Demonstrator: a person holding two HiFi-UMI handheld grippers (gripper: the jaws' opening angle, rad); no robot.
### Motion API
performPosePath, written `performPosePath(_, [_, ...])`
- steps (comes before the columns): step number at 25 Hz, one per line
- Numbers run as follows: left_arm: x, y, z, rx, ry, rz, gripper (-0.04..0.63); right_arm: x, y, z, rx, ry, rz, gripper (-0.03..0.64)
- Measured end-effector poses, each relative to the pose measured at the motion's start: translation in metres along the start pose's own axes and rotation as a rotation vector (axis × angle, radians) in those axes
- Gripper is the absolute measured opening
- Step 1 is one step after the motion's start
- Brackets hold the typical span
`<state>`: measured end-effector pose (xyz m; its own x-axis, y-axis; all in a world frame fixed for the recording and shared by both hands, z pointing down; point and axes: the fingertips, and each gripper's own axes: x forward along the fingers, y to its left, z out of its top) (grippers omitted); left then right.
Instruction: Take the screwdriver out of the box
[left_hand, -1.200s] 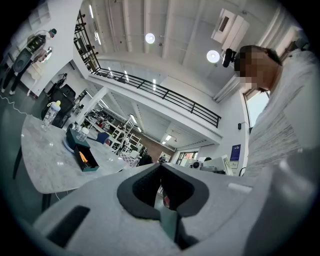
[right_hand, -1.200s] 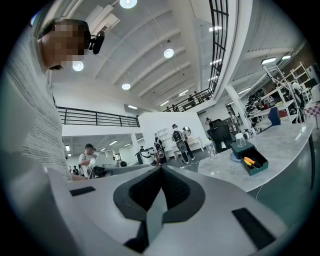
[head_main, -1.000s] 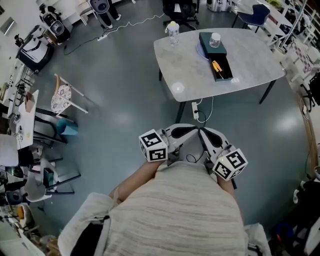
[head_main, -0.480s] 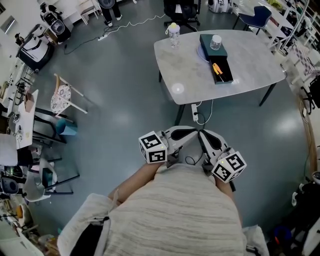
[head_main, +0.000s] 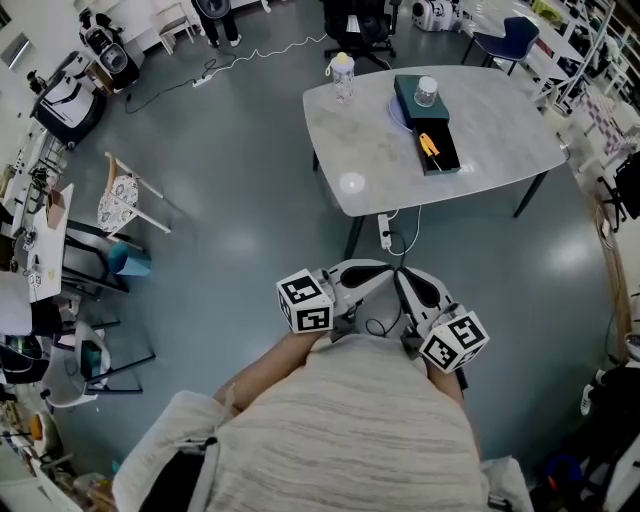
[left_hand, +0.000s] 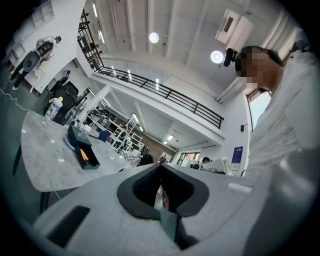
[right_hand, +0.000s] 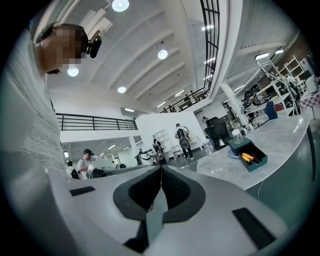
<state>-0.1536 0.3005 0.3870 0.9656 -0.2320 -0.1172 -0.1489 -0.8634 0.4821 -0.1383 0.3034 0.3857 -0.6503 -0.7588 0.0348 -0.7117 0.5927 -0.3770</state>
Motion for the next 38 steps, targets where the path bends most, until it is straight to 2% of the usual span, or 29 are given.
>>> performPosePath(12, [0.013, 0.003, -0.008, -0.014, 0.01, 0.018, 0.015, -0.007, -0.014, -0.002, 0.025, 0.002, 0.002, 0.011])
performPosePath(20, [0.045, 0.009, -0.005, -0.021, 0.008, 0.053, 0.015, -0.016, -0.043, 0.012, 0.036, 0.0, 0.023, 0.012])
performPosePath(28, [0.094, 0.013, -0.011, -0.017, 0.003, 0.063, 0.015, -0.038, -0.085, 0.027, 0.033, -0.002, 0.033, 0.012])
performPosePath(38, [0.173, 0.01, -0.007, -0.007, -0.035, 0.077, 0.015, -0.074, -0.144, 0.066, 0.006, 0.006, 0.06, 0.012])
